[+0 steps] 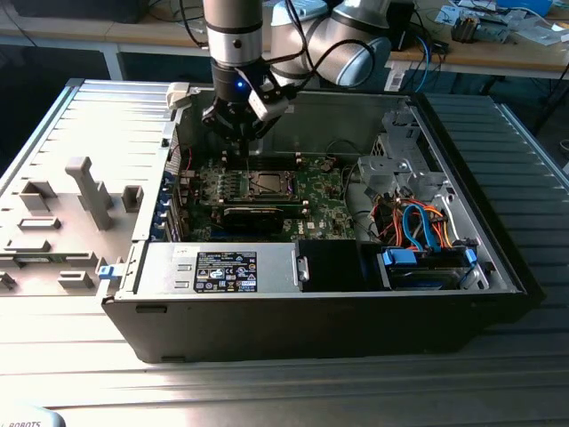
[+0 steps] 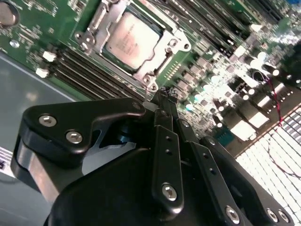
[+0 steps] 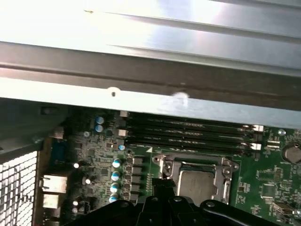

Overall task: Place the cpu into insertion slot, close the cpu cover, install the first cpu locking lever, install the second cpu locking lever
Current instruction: 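Install the first cpu locking lever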

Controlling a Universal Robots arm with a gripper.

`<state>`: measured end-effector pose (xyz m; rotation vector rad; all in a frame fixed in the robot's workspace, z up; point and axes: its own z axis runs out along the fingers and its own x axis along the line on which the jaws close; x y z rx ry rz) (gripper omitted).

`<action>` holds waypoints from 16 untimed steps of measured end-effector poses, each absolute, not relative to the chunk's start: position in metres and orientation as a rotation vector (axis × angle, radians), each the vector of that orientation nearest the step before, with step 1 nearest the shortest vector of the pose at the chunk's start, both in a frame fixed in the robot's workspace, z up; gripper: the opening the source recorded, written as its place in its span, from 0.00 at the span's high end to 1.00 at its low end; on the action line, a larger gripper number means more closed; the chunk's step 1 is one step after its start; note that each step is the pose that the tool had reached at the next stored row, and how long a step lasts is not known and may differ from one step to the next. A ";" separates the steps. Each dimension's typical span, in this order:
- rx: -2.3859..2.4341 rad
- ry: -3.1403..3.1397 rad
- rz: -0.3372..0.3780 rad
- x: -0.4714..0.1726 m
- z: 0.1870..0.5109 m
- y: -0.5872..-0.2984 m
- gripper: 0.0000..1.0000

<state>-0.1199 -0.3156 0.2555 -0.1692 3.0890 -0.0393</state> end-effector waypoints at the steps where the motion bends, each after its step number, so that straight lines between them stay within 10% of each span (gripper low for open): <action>1: -0.169 3.089 -0.039 -0.120 0.256 -0.316 0.89; 16: -0.170 3.099 -0.038 -0.105 0.263 -0.300 0.89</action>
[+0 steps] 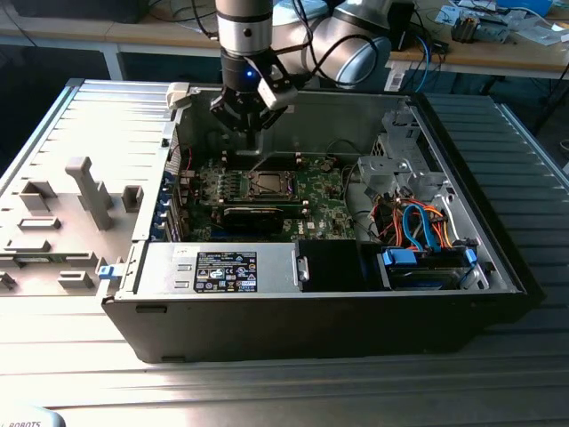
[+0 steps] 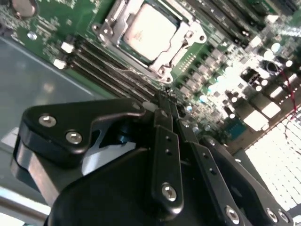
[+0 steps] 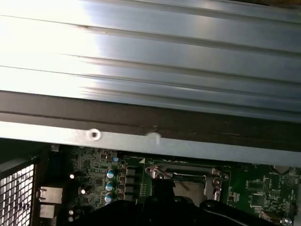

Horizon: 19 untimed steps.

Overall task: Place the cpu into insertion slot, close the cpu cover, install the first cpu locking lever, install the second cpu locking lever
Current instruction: 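Install the first cpu locking lever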

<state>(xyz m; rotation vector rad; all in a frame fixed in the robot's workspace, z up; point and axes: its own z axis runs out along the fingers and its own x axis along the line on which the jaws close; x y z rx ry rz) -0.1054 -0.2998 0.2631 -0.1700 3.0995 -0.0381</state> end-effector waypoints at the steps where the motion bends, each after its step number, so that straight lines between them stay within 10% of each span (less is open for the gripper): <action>1: -0.170 3.100 -0.038 -0.105 0.263 -0.300 0.89; 19: -0.012 3.145 -0.033 -0.101 0.249 -0.300 0.89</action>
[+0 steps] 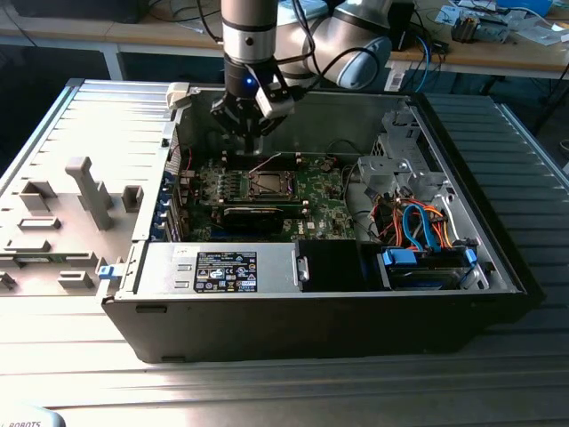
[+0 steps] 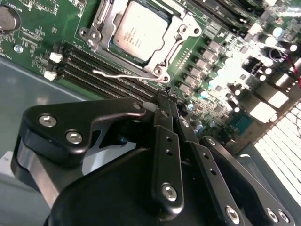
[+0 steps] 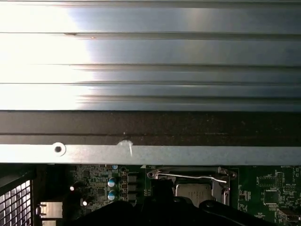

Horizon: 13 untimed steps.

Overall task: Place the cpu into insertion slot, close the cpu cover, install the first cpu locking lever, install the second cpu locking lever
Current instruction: 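Install the first cpu locking lever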

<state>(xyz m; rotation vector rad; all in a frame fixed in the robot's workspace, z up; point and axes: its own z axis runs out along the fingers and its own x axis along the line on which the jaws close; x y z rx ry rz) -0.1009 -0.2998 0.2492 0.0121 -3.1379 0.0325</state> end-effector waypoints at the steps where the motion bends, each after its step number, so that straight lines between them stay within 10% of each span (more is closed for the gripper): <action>1: 0.012 -3.138 0.032 -0.100 0.247 -0.300 0.89; 13: 0.095 -3.137 0.034 -0.096 0.226 -0.290 0.89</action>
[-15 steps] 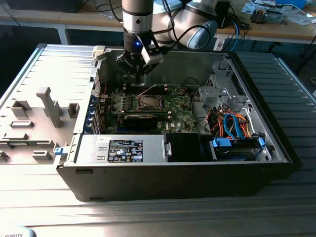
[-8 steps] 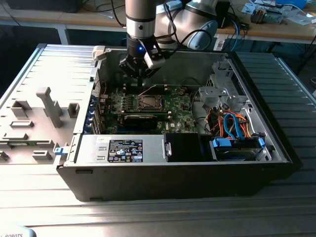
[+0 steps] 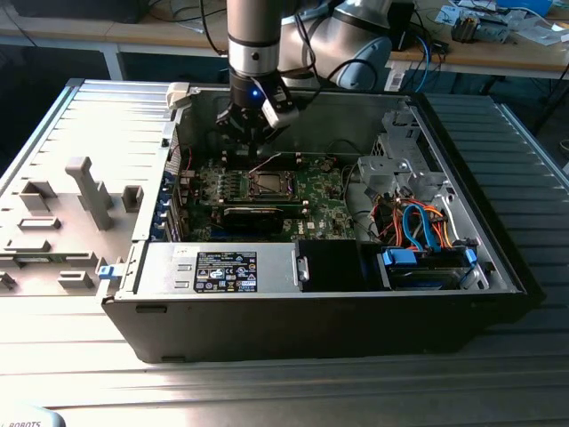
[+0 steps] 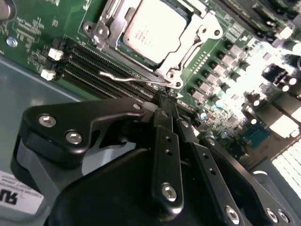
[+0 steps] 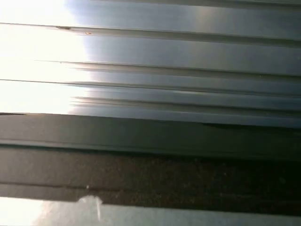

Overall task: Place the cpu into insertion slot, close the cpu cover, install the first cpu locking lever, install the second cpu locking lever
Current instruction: 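Install the first cpu locking lever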

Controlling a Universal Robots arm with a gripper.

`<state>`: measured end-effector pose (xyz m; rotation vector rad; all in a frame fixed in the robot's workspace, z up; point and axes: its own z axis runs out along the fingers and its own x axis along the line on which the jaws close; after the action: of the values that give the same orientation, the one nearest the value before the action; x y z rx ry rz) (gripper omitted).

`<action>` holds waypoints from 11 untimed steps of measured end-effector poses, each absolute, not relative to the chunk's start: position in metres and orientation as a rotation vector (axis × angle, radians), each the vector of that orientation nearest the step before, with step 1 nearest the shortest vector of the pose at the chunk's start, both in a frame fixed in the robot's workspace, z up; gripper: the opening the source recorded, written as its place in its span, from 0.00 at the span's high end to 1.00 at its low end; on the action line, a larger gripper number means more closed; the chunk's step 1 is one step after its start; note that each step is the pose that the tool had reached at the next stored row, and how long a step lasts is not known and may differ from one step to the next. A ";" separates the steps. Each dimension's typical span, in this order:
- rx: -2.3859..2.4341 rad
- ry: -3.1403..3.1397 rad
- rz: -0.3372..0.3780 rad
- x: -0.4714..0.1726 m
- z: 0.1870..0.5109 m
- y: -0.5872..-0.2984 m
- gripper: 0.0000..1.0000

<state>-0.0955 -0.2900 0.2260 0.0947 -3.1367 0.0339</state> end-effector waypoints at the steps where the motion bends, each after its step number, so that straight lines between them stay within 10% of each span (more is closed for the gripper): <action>1: 0.095 -3.137 0.034 -0.096 0.224 -0.290 0.89; 11: 0.095 -3.137 0.034 -0.091 0.213 -0.288 0.89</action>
<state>-0.0913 -0.2885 0.2130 0.0948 -3.1369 0.0337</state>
